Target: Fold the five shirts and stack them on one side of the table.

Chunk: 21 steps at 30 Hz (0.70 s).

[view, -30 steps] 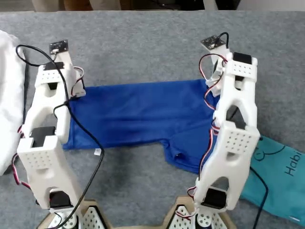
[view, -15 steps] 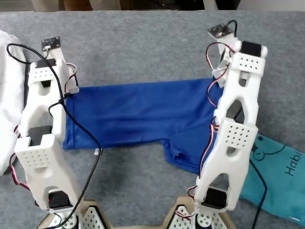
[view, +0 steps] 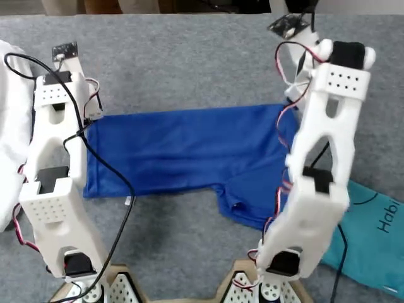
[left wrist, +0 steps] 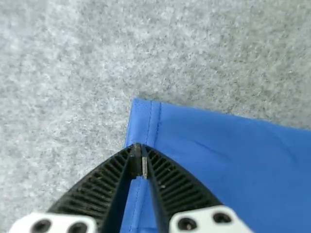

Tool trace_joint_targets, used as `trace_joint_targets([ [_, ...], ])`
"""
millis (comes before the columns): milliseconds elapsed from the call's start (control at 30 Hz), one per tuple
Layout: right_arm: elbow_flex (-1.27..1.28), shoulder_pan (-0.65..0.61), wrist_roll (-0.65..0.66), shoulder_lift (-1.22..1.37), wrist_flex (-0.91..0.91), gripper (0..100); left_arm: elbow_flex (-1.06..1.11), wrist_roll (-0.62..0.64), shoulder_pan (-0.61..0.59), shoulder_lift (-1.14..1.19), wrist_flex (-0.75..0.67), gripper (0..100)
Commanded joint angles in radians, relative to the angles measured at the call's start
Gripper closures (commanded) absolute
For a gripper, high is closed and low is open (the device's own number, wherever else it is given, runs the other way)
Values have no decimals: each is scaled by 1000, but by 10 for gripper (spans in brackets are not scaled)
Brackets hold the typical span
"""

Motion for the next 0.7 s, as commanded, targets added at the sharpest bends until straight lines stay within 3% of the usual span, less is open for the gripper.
trace_joint_targets([
  [0,325,-21,74,-320,-51,990,110,20,12,-15,-170,980],
  [100,630,-21,158,-489,-169,990,195,28,5,-21,-281,980],
  [367,1359,-19,385,-822,-454,990,201,64,-41,-50,-319,980],
  [500,1520,-25,446,-928,-485,966,196,63,-43,-50,-327,980],
  [667,1569,-65,448,-943,-439,839,201,61,-46,-50,-347,980],
])
